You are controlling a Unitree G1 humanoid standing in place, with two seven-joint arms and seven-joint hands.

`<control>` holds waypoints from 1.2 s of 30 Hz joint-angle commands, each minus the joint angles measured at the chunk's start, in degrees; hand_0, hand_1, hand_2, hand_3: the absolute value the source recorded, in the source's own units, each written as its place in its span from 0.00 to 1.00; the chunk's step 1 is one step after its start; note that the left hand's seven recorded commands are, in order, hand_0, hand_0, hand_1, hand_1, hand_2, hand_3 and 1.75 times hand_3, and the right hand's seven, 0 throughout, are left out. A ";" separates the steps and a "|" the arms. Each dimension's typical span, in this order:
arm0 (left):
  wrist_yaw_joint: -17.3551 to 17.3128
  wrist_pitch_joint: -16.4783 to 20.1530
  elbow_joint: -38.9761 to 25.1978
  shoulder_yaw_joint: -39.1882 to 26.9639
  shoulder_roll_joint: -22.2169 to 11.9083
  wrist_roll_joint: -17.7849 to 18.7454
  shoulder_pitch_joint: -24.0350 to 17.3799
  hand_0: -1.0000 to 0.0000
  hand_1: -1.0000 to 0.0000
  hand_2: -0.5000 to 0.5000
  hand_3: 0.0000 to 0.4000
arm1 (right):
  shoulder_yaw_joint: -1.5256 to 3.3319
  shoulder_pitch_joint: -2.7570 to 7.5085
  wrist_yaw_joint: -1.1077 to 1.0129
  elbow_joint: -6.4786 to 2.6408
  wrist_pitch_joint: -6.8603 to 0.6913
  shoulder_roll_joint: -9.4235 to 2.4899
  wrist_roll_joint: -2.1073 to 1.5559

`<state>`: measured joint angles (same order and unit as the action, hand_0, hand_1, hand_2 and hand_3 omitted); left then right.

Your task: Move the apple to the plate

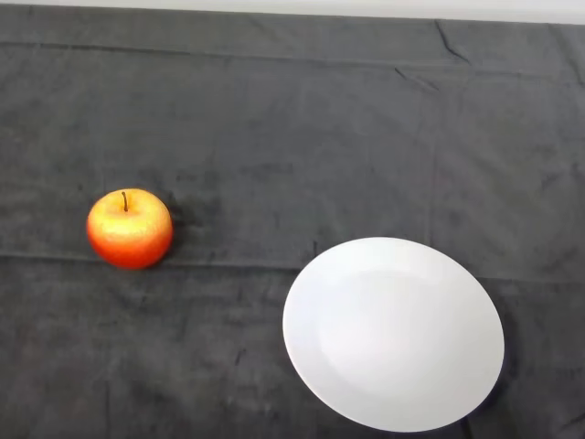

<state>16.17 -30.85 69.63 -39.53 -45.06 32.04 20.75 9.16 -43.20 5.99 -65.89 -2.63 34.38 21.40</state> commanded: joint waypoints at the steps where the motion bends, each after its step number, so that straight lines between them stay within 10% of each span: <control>1: 0.60 -0.79 -3.30 -0.74 1.56 -2.33 -2.82 1.00 1.00 0.50 0.00 | -0.40 1.23 -0.03 -1.51 0.28 0.32 -0.29; 26: 0.22 -0.33 -4.75 2.37 3.69 -6.54 0.96 1.00 1.00 0.50 0.00 | -0.40 1.28 -0.04 -1.43 0.24 0.33 -0.32; 36: -7.09 -0.98 -6.54 5.97 5.38 -8.68 3.27 1.00 1.00 0.50 0.00 | -0.41 1.35 -0.05 -1.29 0.19 0.33 -0.34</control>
<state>8.90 -30.88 65.48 -34.13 -40.08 24.32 22.13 9.15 -43.20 5.99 -66.00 -2.61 34.37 21.40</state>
